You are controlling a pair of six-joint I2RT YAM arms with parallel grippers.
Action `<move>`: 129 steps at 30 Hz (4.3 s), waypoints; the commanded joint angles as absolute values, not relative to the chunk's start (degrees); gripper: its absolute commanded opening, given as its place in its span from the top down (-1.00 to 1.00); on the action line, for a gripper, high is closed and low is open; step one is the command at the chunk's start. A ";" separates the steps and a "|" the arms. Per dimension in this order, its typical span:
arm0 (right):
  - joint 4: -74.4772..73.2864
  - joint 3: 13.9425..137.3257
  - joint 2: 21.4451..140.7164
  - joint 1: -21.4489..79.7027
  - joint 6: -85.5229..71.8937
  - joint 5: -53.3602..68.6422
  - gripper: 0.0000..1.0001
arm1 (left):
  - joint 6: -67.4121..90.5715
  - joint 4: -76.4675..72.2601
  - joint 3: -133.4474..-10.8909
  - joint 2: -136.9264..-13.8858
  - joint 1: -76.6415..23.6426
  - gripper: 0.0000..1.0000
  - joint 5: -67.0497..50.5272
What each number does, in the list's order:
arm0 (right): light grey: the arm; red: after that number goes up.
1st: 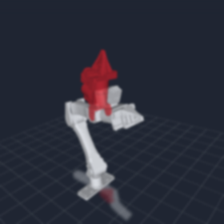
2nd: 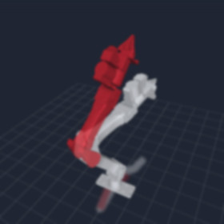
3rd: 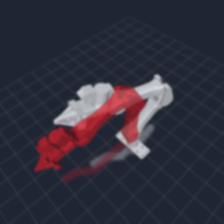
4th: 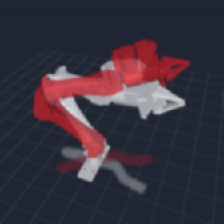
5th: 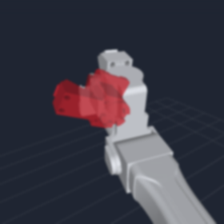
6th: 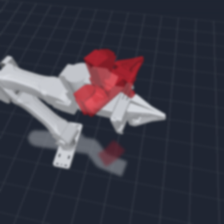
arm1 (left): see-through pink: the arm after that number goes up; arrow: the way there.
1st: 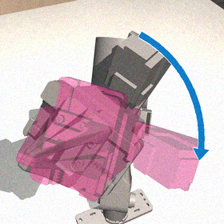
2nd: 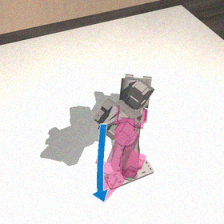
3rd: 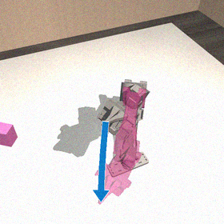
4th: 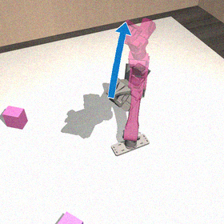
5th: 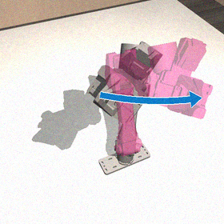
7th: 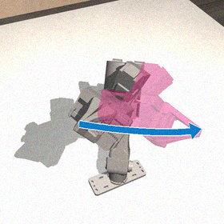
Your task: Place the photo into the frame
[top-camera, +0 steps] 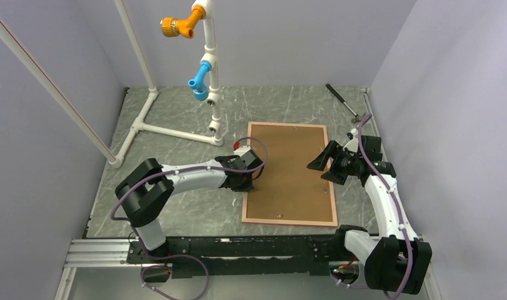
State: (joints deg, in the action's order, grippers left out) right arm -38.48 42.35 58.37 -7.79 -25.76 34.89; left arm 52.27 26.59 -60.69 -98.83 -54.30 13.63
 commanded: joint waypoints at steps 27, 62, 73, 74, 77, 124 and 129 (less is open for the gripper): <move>-34.92 40.85 58.57 -7.99 -26.19 35.95 -0.59 | 57.83 32.75 -44.39 -81.02 -54.50 1.00 15.20; -28.57 33.99 69.61 0.36 -28.64 26.46 -0.53 | 54.09 25.47 -29.82 -62.10 -45.99 0.05 5.71; -25.80 32.32 72.13 6.17 -30.76 26.83 -0.50 | 55.74 19.31 -26.56 -64.50 -46.76 0.32 0.55; -25.80 32.20 71.85 6.68 -31.03 27.03 -0.50 | 55.91 19.46 -26.55 -64.05 -47.16 0.34 0.53; -25.84 31.59 70.92 8.37 -32.16 27.40 -0.50 | 57.01 21.09 -26.72 -62.58 -49.15 0.36 0.64; -30.68 35.45 68.98 15.62 -32.25 21.46 -0.50 | 68.57 32.95 -27.59 -52.14 -63.07 -0.46 9.70; -31.28 36.38 69.34 15.61 -31.57 20.56 -0.51 | 68.72 32.32 -27.92 -50.20 -62.60 -0.80 11.87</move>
State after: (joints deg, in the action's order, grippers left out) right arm -33.45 32.80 69.43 15.09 -31.83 19.05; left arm 67.35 32.64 -25.82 -51.96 -62.83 9.41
